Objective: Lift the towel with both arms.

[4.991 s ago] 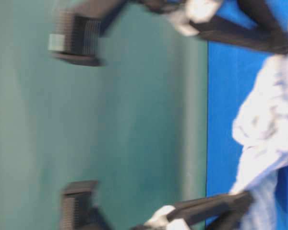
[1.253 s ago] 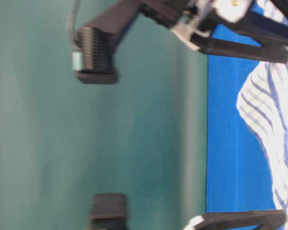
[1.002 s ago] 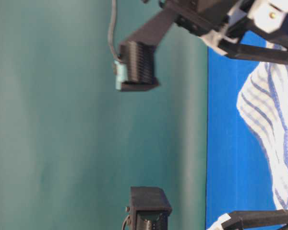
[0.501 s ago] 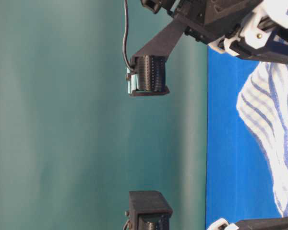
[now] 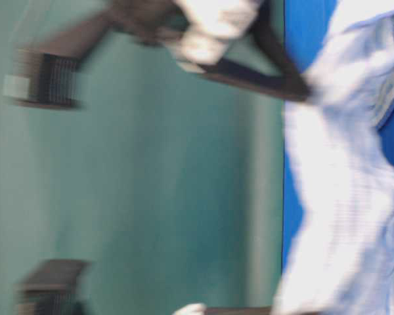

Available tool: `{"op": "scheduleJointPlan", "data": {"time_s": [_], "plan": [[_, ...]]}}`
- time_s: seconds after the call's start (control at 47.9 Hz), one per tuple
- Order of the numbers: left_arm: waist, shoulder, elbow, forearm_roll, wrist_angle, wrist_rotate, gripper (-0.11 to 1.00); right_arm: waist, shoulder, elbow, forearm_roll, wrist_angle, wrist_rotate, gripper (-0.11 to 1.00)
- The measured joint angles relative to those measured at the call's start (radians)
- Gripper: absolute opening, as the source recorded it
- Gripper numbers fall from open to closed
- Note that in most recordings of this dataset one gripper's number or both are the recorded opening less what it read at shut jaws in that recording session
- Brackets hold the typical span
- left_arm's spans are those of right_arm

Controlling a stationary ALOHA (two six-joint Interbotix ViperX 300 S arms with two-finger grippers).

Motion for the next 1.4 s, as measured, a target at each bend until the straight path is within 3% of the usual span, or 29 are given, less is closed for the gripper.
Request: {"op": "scheduleJointPlan", "data": {"time_s": [0.292, 0.501, 0.814, 0.981, 1.211, 1.399], "plan": [[0.074, -0.207, -0.138, 0.0, 0.195, 0.012, 0.07, 0.002, -0.17, -0.178, -0.012, 0.272, -0.092, 0.02], [0.126, -0.281, -0.238, 0.002, 0.301, 0.018, 0.07, 0.002, -0.183, -0.345, -0.014, 0.414, -0.172, 0.02], [0.133, -0.319, -0.399, 0.006, 0.419, 0.023, 0.07, 0.002, -0.184, -0.526, -0.014, 0.545, -0.247, 0.02], [0.14, -0.321, -0.456, 0.009, 0.445, 0.025, 0.07, 0.002, -0.186, -0.588, -0.012, 0.588, -0.264, 0.02], [0.149, -0.321, -0.462, 0.011, 0.439, 0.026, 0.07, 0.002, -0.186, -0.595, -0.012, 0.594, -0.267, 0.02], [0.15, -0.321, -0.463, 0.011, 0.426, 0.078, 0.07, 0.002, -0.184, -0.595, -0.012, 0.592, -0.275, 0.03]]}}
